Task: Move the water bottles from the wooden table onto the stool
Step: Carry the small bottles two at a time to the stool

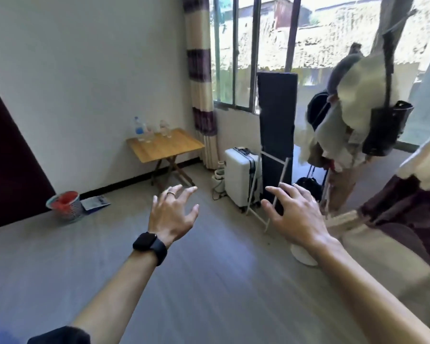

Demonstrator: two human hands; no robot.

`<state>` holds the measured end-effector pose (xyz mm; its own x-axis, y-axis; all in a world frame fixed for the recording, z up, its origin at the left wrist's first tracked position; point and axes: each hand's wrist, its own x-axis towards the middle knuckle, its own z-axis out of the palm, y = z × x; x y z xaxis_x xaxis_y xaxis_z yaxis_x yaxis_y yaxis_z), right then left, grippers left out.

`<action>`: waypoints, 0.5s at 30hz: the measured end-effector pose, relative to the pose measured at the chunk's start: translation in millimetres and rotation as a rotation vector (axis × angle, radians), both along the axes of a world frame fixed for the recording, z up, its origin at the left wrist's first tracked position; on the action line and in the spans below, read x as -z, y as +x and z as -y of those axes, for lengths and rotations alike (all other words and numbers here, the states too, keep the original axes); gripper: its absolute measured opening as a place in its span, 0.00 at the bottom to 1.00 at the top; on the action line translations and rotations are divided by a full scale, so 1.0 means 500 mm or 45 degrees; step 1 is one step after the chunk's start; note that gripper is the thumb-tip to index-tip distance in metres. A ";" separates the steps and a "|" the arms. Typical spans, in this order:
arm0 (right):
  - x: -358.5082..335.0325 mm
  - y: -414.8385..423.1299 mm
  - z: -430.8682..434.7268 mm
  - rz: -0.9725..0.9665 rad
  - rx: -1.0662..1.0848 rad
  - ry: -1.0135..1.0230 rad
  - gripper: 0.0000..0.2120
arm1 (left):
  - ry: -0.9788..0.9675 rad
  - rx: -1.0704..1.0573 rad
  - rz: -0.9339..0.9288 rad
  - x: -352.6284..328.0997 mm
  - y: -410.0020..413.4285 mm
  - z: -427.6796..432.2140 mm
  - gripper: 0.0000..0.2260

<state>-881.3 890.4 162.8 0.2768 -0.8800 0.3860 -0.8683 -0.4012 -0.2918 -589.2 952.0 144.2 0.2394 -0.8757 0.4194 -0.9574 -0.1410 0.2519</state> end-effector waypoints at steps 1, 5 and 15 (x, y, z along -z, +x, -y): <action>-0.007 0.042 0.026 0.000 -0.034 -0.011 0.25 | 0.009 -0.028 0.014 -0.006 0.036 0.009 0.23; -0.026 0.182 0.129 0.010 -0.140 -0.044 0.25 | 0.050 -0.132 0.033 -0.024 0.156 0.074 0.22; -0.035 0.411 0.471 0.054 -0.316 -0.110 0.25 | 0.017 -0.270 -0.076 -0.072 0.339 0.351 0.22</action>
